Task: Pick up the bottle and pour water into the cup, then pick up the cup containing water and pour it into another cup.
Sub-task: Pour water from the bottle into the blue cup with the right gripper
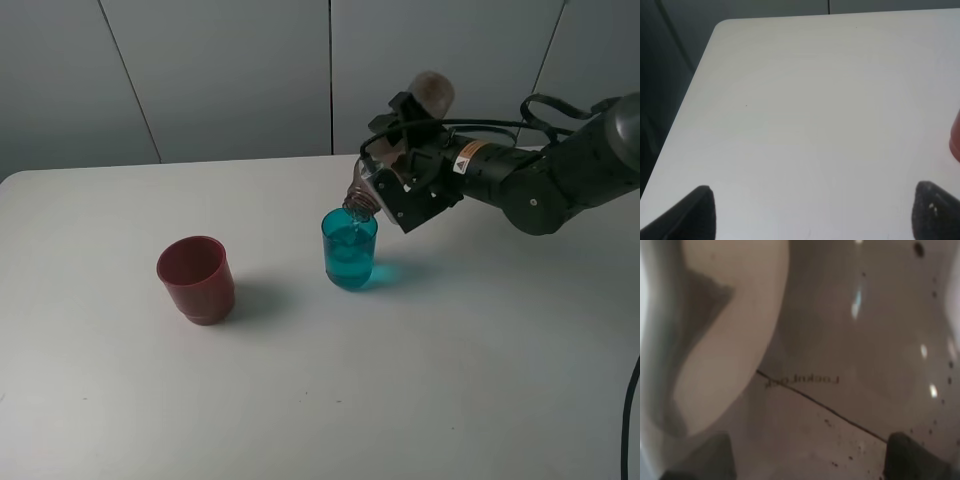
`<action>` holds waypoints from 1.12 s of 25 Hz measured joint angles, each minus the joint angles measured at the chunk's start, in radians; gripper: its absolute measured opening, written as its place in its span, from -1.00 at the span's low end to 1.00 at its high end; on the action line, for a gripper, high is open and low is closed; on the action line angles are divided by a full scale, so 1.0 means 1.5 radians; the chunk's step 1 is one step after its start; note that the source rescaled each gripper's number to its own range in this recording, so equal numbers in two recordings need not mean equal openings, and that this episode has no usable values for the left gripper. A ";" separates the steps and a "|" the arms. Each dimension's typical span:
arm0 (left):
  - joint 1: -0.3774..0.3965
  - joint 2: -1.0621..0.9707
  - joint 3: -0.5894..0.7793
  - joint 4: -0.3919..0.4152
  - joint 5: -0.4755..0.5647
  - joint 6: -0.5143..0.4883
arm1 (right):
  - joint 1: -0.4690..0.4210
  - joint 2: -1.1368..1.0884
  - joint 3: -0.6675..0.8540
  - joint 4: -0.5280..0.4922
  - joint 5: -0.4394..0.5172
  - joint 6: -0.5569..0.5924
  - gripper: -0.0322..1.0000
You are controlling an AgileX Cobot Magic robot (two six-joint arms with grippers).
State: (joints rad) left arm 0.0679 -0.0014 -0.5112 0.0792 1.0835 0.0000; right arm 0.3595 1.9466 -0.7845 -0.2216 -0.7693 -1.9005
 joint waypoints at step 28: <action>0.000 0.000 0.000 0.000 0.000 0.005 | 0.000 0.000 -0.002 -0.052 -0.041 -0.039 -0.94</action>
State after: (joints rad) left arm 0.0679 -0.0014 -0.5112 0.0792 1.0835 0.0070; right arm 0.3595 1.9466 -0.7875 -0.2991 -0.8315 -1.9587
